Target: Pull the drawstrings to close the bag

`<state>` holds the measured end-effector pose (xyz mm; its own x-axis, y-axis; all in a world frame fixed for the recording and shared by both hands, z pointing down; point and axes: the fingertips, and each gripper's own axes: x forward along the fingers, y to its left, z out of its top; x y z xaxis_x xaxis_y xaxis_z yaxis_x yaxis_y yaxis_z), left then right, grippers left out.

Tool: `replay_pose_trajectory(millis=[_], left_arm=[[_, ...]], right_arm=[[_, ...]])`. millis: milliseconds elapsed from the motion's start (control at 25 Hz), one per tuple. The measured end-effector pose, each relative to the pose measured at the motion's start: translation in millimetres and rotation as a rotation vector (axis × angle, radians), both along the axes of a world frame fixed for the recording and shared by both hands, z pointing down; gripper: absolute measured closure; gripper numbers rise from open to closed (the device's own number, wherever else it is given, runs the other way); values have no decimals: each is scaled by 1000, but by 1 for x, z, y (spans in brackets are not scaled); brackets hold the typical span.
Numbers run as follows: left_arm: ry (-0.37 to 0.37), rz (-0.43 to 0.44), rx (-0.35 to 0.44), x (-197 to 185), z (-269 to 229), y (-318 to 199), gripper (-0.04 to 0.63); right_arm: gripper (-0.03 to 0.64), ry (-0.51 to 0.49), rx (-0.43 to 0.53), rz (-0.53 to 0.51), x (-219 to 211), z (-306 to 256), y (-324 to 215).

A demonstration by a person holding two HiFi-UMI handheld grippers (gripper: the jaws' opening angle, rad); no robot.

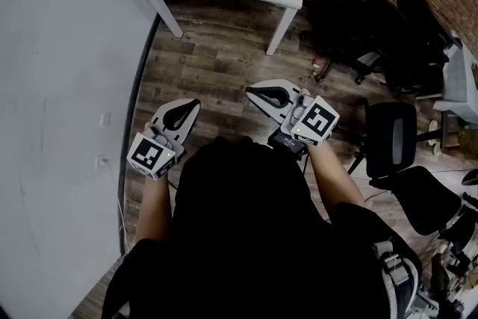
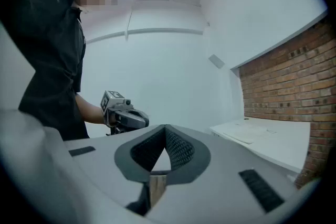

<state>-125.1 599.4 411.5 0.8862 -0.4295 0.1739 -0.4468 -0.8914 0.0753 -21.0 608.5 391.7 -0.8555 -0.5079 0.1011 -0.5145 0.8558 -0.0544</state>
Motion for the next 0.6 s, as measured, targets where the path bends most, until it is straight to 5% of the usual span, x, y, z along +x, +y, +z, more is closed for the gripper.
replay_pose_trajectory(millis=[600], left_arm=[[48, -24, -39, 27, 3, -7, 580]], right_arm=[[611, -44, -13, 16, 36, 9, -10]])
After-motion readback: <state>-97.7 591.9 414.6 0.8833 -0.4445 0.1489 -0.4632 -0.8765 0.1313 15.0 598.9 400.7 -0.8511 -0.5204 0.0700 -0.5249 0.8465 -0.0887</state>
